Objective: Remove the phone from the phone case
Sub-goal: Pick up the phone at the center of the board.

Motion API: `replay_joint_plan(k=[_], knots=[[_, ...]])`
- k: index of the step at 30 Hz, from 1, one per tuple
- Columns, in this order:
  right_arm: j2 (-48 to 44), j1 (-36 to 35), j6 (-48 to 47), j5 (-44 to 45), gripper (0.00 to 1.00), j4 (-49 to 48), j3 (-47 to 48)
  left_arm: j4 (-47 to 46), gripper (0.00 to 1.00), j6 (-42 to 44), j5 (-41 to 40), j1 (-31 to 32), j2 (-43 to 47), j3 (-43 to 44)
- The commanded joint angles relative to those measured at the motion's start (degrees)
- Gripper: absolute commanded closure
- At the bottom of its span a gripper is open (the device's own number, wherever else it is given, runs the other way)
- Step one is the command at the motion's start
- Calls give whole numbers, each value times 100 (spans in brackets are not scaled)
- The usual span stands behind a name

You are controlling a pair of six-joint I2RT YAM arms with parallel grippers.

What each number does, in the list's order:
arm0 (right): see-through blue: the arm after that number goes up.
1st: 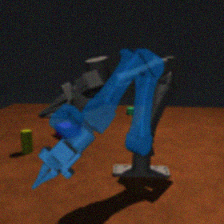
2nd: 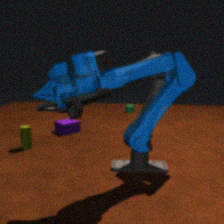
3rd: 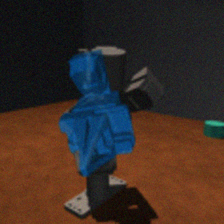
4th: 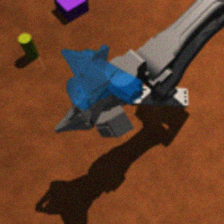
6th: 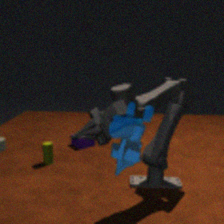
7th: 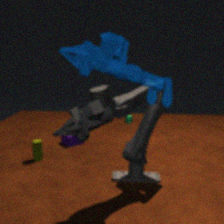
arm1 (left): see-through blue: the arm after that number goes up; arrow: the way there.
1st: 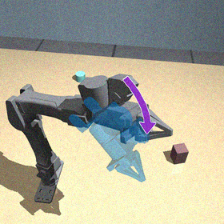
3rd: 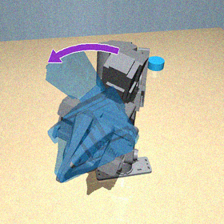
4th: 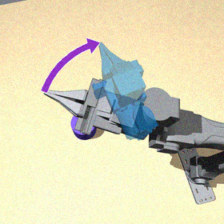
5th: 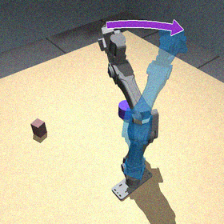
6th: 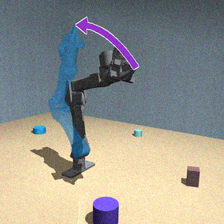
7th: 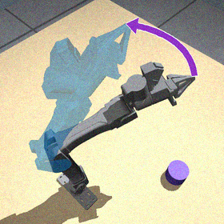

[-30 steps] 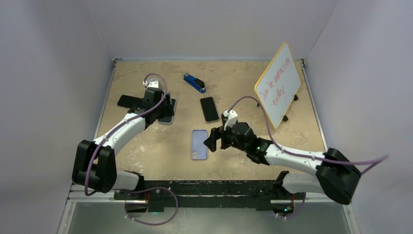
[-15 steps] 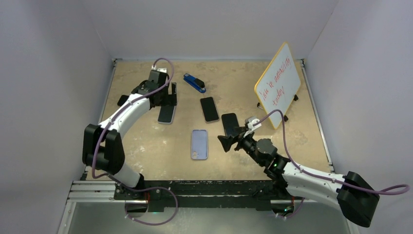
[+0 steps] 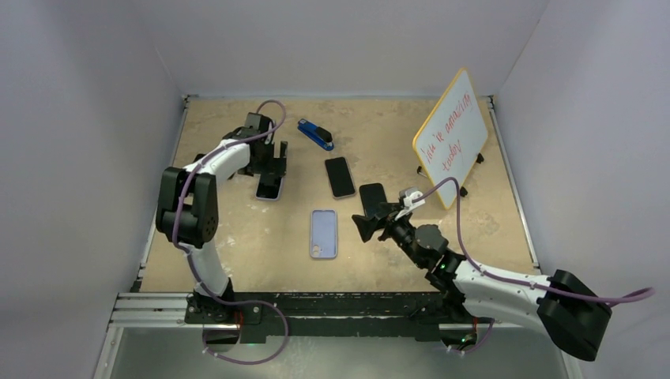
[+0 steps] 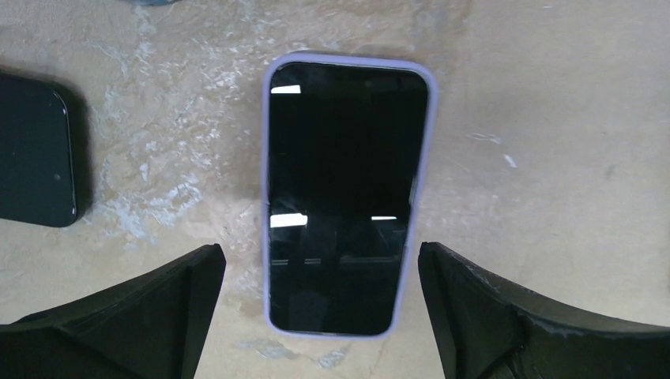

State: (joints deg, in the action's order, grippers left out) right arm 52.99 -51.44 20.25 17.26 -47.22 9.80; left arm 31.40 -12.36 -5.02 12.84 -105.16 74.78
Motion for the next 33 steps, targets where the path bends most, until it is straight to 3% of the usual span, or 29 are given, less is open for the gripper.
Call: replay_joint_plan(k=[1,12,24,29,33], knots=[[46,-16,60,78,1,-493,-77,-243,2,271,459,-172,-182,230],[488,-20,-11,-178,1,-528,81,-318,1,408,699,-176,-484,238],[932,-24,-66,-503,1,-463,326,-185,1,284,41,5,-922,274],[1011,-22,-115,-580,1,-438,388,-102,8,202,171,17,-1018,300],[1020,-24,-176,-640,2,-430,406,-117,20,82,466,17,-853,230]])
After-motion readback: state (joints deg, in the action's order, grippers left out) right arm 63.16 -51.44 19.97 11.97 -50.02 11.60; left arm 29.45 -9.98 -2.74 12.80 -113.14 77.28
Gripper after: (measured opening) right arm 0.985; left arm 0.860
